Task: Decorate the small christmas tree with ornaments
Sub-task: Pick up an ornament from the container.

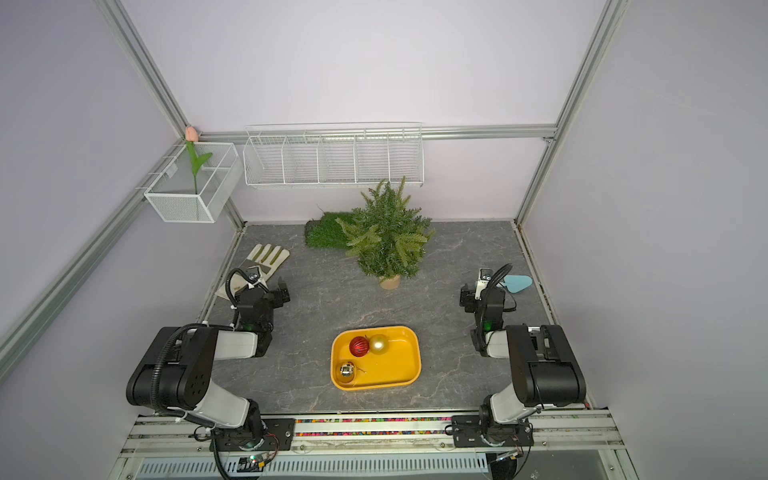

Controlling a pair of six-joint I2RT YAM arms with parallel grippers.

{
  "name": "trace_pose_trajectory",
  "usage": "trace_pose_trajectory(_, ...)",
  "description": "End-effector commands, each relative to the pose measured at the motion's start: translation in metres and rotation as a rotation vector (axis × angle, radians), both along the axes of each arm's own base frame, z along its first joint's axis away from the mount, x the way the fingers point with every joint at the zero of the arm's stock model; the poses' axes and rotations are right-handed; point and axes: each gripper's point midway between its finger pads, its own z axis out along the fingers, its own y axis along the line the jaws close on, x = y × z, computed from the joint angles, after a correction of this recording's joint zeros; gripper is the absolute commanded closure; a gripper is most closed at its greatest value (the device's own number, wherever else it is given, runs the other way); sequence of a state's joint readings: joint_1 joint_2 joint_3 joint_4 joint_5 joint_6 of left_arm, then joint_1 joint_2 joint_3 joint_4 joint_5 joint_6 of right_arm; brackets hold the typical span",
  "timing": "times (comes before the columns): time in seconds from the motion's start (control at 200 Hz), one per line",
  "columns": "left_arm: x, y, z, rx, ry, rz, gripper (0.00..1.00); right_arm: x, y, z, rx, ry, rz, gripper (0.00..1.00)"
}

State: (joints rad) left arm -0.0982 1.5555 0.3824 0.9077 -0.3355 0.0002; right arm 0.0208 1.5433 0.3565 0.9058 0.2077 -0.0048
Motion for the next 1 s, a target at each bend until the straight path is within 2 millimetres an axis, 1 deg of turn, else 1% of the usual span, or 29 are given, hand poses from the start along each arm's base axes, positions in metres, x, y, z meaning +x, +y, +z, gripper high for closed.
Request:
trace_pose_trajectory(0.0,0.003,0.000,0.006,-0.018,-0.023,-0.003,0.01,0.005,0.001,0.008,-0.007,-0.028,0.011,0.11)
trace_pose_trajectory(0.06,0.003,0.001,0.005,-0.019,-0.023,-0.004,0.01,0.004,0.001,0.009,-0.010,-0.033,0.013,0.11)
trace_pose_trajectory(0.11,0.001,0.002,0.009,-0.015,-0.037,0.008,0.01,0.003,0.002,0.016,-0.020,-0.048,0.006,0.11)
trace_pose_trajectory(0.185,-0.003,0.008,0.022,-0.019,-0.046,0.043,0.01,0.000,0.000,0.029,-0.031,-0.039,-0.010,0.11)
trace_pose_trajectory(0.255,-0.008,0.014,0.035,-0.024,-0.057,0.081,0.01,-0.005,-0.003,0.045,-0.035,-0.049,-0.038,0.11)
trace_pose_trajectory(0.325,-0.014,0.018,0.049,-0.026,-0.054,0.114,0.01,-0.008,-0.002,0.060,-0.013,-0.023,-0.045,0.11)
trace_pose_trajectory(0.37,-0.017,0.017,0.055,-0.040,-0.034,0.117,0.00,-0.012,0.000,0.065,0.015,0.024,-0.044,0.10)
trace_pose_trajectory(0.415,-0.020,0.012,0.061,-0.070,-0.018,0.097,0.00,-0.016,0.006,0.072,0.047,0.069,-0.020,0.09)
trace_pose_trajectory(0.485,-0.027,0.003,0.072,-0.142,-0.009,0.071,0.00,-0.024,0.023,0.081,0.113,0.136,0.049,0.08)
trace_pose_trajectory(0.555,-0.036,-0.013,0.082,-0.227,0.008,0.029,0.03,-0.036,0.041,0.088,0.188,0.217,0.116,0.02)
trace_pose_trajectory(0.6,-0.043,-0.027,0.089,-0.276,0.022,-0.019,0.05,-0.045,0.054,0.091,0.232,0.263,0.155,0.01)
trace_pose_trajectory(0.66,-0.052,-0.050,0.097,-0.312,0.048,-0.105,0.07,-0.061,0.072,0.095,0.259,0.312,0.220,0.00)
trace_pose_trajectory(0.74,-0.065,-0.077,0.101,-0.347,0.108,-0.212,0.08,-0.084,0.102,0.099,0.260,0.350,0.339,0.01)
trace_pose_trajectory(0.76,-0.068,-0.082,0.101,-0.358,0.126,-0.232,0.09,-0.089,0.106,0.100,0.260,0.354,0.362,0.02)
trace_pose_trajectory(0.77,-0.069,-0.084,0.100,-0.363,0.135,-0.242,0.09,-0.094,0.114,0.100,0.257,0.358,0.394,0.02)
trace_pose_trajectory(0.79,-0.072,-0.088,0.101,-0.372,0.151,-0.263,0.09,-0.100,0.122,0.099,0.254,0.368,0.428,0.03)
trace_pose_trajectory(0.855,-0.082,-0.098,0.103,-0.395,0.186,-0.326,0.10,-0.119,0.146,0.098,0.248,0.394,0.539,0.04)
trace_pose_trajectory(0.895,-0.087,-0.103,0.106,-0.403,0.193,-0.359,0.10,-0.131,0.157,0.094,0.237,0.417,0.586,0.04)
trace_pose_trajectory(0.995,-0.097,-0.105,0.116,-0.397,0.190,-0.389,0.08,-0.154,0.179,0.081,0.237,0.500,0.645,0.05)
